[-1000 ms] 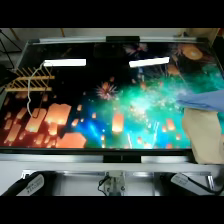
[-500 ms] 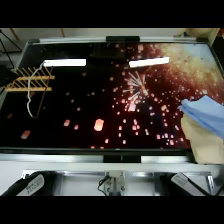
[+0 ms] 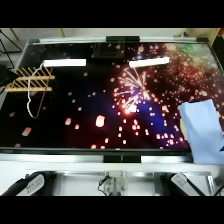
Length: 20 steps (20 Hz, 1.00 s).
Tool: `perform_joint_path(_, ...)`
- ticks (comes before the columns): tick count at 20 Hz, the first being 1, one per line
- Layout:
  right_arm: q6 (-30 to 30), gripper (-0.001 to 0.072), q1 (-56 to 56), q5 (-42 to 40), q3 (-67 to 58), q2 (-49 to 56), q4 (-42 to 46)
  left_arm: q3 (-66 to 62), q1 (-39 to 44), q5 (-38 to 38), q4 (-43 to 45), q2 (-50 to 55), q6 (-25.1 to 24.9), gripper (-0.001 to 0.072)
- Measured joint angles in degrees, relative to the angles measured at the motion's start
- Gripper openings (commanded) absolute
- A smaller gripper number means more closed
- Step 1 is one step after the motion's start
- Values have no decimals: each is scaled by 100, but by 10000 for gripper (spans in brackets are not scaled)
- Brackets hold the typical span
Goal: Fold the shirts.
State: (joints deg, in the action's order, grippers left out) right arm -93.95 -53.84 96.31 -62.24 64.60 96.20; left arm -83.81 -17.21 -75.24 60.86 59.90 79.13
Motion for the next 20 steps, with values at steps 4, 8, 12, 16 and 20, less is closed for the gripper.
perform_joint_path(4,-79,561,4,-400,-289,-13,31,0,33,0,11,2,0,28)
perform_joint_path(8,-13,561,643,-1196,-1543,-17,-234,-48,656,-26,962,166,190,28)
perform_joint_path(12,-61,562,2546,-1836,-2253,94,-275,-90,2046,-490,2929,874,754,720)
perform_joint_path(16,-203,563,3814,-1386,-2444,732,-931,280,2844,-616,3364,1207,1080,711)
perform_joint_path(20,-210,563,4190,-1134,-2503,1047,-1768,1115,2712,-76,2903,909,1449,604)
